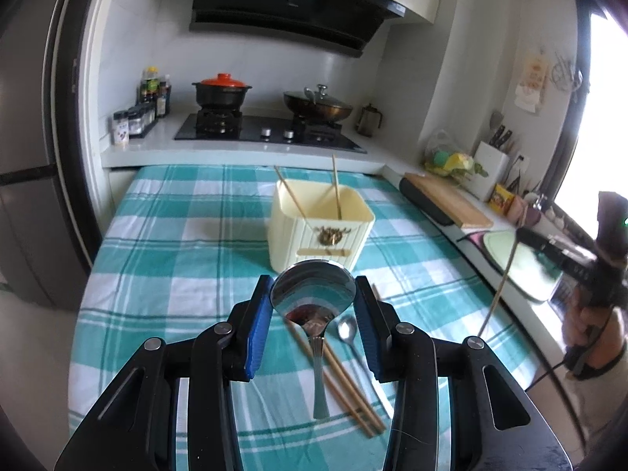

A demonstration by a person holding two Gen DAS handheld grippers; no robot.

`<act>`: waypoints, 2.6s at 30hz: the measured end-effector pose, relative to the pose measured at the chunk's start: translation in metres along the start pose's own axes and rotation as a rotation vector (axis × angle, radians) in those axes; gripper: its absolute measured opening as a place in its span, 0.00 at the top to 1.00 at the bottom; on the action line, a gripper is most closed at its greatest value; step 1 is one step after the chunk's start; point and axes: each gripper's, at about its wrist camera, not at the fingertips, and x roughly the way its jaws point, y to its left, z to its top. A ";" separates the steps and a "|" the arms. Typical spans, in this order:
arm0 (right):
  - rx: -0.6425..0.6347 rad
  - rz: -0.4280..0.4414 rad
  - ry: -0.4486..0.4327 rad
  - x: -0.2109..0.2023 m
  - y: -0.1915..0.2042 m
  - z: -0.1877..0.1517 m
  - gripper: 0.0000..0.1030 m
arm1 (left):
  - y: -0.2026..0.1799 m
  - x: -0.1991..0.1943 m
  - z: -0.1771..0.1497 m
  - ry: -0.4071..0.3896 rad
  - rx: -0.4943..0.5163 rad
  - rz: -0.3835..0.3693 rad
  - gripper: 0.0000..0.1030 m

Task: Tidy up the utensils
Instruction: 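Lift the spoon and chopstick and carry both over the cream holder, then drop the spoon and chopstick into the holder by opening both grippers, then move both open grippers back toward the remaining chopsticks and spoon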

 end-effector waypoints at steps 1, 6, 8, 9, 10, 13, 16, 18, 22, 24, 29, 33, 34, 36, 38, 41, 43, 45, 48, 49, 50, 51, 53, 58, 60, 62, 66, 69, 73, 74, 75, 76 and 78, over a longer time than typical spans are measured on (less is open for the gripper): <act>-0.004 0.008 0.001 0.004 0.000 0.006 0.93 | 0.000 -0.001 0.008 -0.005 0.000 -0.002 0.60; -0.050 0.045 -0.024 0.024 0.011 0.045 0.93 | -0.002 -0.003 0.061 -0.057 0.017 -0.004 0.60; -0.069 0.052 -0.051 0.035 0.016 0.066 0.93 | -0.002 0.000 0.089 -0.092 0.022 0.004 0.60; -0.079 0.056 -0.065 0.041 0.018 0.078 0.93 | -0.003 0.002 0.098 -0.104 0.024 0.007 0.60; -0.082 0.055 -0.083 0.048 0.020 0.089 0.93 | -0.003 0.006 0.112 -0.121 0.026 0.013 0.60; -0.083 0.043 -0.147 0.071 0.021 0.122 0.93 | -0.002 0.022 0.153 -0.178 0.013 0.030 0.60; -0.088 0.011 -0.236 0.092 0.022 0.145 0.93 | 0.000 0.044 0.181 -0.240 0.001 0.061 0.60; -0.095 -0.018 -0.299 0.112 0.022 0.155 0.93 | 0.002 0.063 0.191 -0.267 -0.001 0.093 0.60; -0.090 -0.039 -0.276 0.169 0.016 0.153 0.93 | 0.007 0.117 0.196 -0.207 -0.011 0.115 0.60; -0.083 -0.018 -0.209 0.201 0.010 0.146 0.93 | 0.011 0.145 0.193 -0.147 -0.015 0.121 0.60; -0.035 0.069 -0.019 0.265 -0.004 0.124 0.93 | 0.025 0.214 0.173 0.015 -0.067 0.099 0.60; -0.008 0.096 0.100 0.294 -0.012 0.106 0.93 | 0.026 0.246 0.157 0.103 -0.081 0.092 0.60; -0.006 0.101 0.116 0.299 -0.012 0.104 0.93 | 0.025 0.253 0.152 0.122 -0.079 0.095 0.60; 0.004 0.102 0.147 0.306 -0.014 0.098 0.92 | 0.021 0.262 0.145 0.155 -0.068 0.104 0.60; 0.026 0.105 0.176 0.310 -0.016 0.095 0.91 | 0.018 0.269 0.140 0.185 -0.055 0.112 0.59; 0.055 0.085 0.201 0.308 -0.021 0.093 0.79 | 0.020 0.272 0.136 0.222 -0.073 0.121 0.57; 0.074 0.084 0.192 0.300 -0.024 0.098 0.74 | 0.021 0.261 0.137 0.220 -0.094 0.095 0.50; 0.071 0.097 0.189 0.272 -0.028 0.103 0.74 | 0.021 0.238 0.136 0.223 -0.081 0.079 0.44; 0.035 0.114 0.226 0.226 -0.034 0.102 0.68 | 0.017 0.201 0.123 0.274 0.014 0.098 0.36; 0.009 0.115 0.252 0.204 -0.037 0.098 0.68 | 0.016 0.189 0.116 0.295 0.047 0.102 0.35; -0.022 0.109 0.278 0.183 -0.039 0.093 0.68 | 0.014 0.175 0.108 0.317 0.082 0.103 0.34; -0.053 0.102 0.306 0.163 -0.042 0.085 0.67 | 0.013 0.159 0.097 0.342 0.121 0.106 0.30; -0.109 0.081 0.368 0.122 -0.049 0.064 0.64 | 0.013 0.125 0.069 0.388 0.193 0.125 0.25; -0.246 -0.095 0.500 0.037 -0.066 -0.017 0.58 | 0.013 0.057 -0.015 0.462 0.221 0.160 0.19; -0.240 -0.151 0.513 0.015 -0.070 -0.052 0.58 | 0.014 0.040 -0.047 0.460 0.137 0.125 0.19; -0.196 -0.208 0.501 0.000 -0.070 -0.088 0.58 | 0.011 0.034 -0.071 0.433 0.067 0.119 0.18; -0.014 -0.301 0.410 0.003 -0.059 -0.146 0.58 | 0.002 0.044 -0.103 0.332 -0.075 0.119 0.18; 0.134 -0.310 0.338 0.021 -0.046 -0.167 0.58 | -0.012 0.060 -0.109 0.267 -0.081 0.165 0.18; 0.157 -0.311 0.257 0.041 -0.018 -0.168 0.58 | -0.023 0.076 -0.114 0.236 -0.038 0.226 0.18; 0.144 -0.319 0.243 0.045 -0.012 -0.166 0.58 | -0.022 0.078 -0.116 0.241 -0.045 0.232 0.18; 0.137 -0.315 0.234 0.048 -0.008 -0.163 0.58 | -0.022 0.080 -0.118 0.246 -0.057 0.234 0.18; 0.129 -0.314 0.232 0.050 -0.004 -0.162 0.58 | -0.021 0.081 -0.120 0.247 -0.070 0.236 0.18; 0.098 -0.322 0.222 0.051 0.003 -0.160 0.58 | -0.019 0.081 -0.124 0.244 -0.089 0.242 0.18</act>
